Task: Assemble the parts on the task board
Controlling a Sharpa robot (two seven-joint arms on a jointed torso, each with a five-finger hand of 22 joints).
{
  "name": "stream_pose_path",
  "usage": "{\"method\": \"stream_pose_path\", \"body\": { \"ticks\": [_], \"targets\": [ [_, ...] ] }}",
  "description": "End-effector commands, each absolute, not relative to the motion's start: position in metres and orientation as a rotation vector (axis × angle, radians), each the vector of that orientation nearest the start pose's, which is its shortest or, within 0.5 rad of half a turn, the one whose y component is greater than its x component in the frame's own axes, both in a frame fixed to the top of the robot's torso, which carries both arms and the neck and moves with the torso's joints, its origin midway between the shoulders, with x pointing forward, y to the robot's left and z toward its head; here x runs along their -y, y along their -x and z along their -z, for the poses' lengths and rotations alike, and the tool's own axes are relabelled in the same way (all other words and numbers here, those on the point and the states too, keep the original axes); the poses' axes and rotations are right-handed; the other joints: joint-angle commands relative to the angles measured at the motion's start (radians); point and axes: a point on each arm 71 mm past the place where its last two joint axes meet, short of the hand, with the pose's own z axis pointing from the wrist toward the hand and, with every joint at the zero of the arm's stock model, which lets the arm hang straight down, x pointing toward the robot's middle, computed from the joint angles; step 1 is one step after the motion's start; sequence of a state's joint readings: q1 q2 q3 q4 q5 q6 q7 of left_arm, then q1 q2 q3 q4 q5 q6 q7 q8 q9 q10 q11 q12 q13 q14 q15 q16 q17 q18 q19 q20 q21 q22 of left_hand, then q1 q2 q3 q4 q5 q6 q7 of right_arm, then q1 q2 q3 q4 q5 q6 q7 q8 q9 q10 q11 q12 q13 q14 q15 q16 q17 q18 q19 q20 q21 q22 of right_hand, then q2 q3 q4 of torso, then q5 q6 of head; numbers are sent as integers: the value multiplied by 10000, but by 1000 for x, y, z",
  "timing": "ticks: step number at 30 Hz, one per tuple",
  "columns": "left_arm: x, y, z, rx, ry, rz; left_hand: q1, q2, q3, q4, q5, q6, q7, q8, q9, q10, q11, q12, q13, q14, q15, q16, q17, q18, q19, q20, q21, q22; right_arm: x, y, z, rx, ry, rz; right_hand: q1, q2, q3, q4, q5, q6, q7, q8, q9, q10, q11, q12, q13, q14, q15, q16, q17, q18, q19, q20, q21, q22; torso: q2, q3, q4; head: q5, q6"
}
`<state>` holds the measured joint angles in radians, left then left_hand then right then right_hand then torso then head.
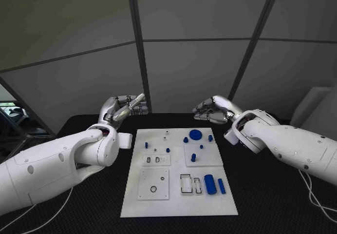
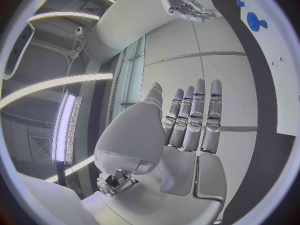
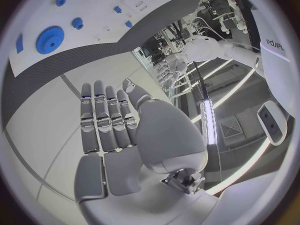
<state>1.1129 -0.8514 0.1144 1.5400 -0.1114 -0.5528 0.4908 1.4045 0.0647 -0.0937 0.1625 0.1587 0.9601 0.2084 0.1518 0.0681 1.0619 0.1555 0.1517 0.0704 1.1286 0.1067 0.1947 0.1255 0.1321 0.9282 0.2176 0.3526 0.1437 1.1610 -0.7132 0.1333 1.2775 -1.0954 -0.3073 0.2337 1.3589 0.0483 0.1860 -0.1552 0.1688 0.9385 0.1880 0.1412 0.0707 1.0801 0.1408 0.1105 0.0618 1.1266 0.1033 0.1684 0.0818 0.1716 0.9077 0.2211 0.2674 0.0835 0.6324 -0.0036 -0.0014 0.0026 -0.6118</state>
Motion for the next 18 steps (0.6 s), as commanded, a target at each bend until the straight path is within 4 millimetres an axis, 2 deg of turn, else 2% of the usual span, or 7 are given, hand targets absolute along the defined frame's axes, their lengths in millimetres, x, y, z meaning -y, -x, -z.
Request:
{"method": "stream_pose_path", "body": {
  "ticks": [1,3,6,9,10,13,18],
  "targets": [
    [-221,-488,150,-11796,10058,14466,52,-79,-15,-47,1,131,-11,-104,-14,195,-43,-113,0,216,-52,-72,95,531,198,-34,20,-33,196,-538,153,-15823,913,-8366,-103,-509,354,-136,216,611,-204,-157,-15,841,-299,-275,33,1995,-589,617,432,157,1687,-700,880,306,327,-40,29,-57,76],
    [-221,-483,148,-11871,10040,14552,41,-94,-24,-54,-1,175,-23,-149,-16,262,-59,-166,-3,306,-69,-104,146,529,266,-55,14,-48,193,-538,151,-15852,1323,-7830,-140,-621,337,-141,269,688,-251,-203,-19,897,-363,-363,30,2618,-752,962,655,142,2209,-951,1286,495,442,-54,40,-57,129],
    [-219,-478,146,-11981,10009,14702,33,-105,-32,-55,-3,180,-24,-165,-18,274,-61,-185,-5,321,-71,-118,159,528,282,-59,11,-53,190,-539,150,-15892,1835,-7131,-236,-781,288,-106,322,743,-293,-314,-32,882,-436,-470,27,3427,-903,1541,1048,115,2819,-1208,1875,785,591,-76,56,-56,355],
    [-217,-474,144,-12084,9968,14873,14,-117,-44,-56,-3,174,-16,-210,-23,268,-50,-243,-13,300,-59,-182,175,521,292,-59,-10,-72,185,-538,149,-15973,2283,-6514,-374,-902,268,-6,310,774,-326,-451,-36,790,-472,-481,33,3834,-988,2370,1595,111,3245,-1352,2426,1073,726,-93,69,-35,375],
    [-216,-473,144,-12110,9953,14925,6,-119,-48,-58,-2,172,-9,-237,-25,264,-43,-277,-17,285,-51,-221,184,518,298,-58,-24,-83,184,-538,149,-15991,2401,-6350,-400,-907,309,45,346,793,-349,-519,-34,729,-469,-464,39,3811,-1037,2963,1954,83,3390,-1369,2686,1215,760,-96,72,-34,379],
    [-214,-471,143,-12177,9912,15074,-6,-116,-51,-65,0,168,1,-293,-27,254,-28,-351,-23,245,-35,-312,203,515,320,-53,-45,-103,180,-538,149,-16028,2703,-5935,-451,-1016,418,142,397,844,-351,-659,-29,663,-537,-462,50,3741,-1010,4148,2720,100,3501,-1426,3219,1528,860,-117,88,-52,381],
    [-210,-468,142,-12255,9861,15266,-16,-110,-52,-70,-1,162,13,-335,-29,242,-15,-405,-26,215,-22,-378,217,514,346,-49,-53,-115,175,-538,149,-16053,3004,-5563,-501,-1136,573,285,401,825,-379,-752,-31,523,-498,-465,53,3773,-1026,5836,4156,95,3515,-1415,3857,1917,995,-129,113,-111,364]
  ]
}}
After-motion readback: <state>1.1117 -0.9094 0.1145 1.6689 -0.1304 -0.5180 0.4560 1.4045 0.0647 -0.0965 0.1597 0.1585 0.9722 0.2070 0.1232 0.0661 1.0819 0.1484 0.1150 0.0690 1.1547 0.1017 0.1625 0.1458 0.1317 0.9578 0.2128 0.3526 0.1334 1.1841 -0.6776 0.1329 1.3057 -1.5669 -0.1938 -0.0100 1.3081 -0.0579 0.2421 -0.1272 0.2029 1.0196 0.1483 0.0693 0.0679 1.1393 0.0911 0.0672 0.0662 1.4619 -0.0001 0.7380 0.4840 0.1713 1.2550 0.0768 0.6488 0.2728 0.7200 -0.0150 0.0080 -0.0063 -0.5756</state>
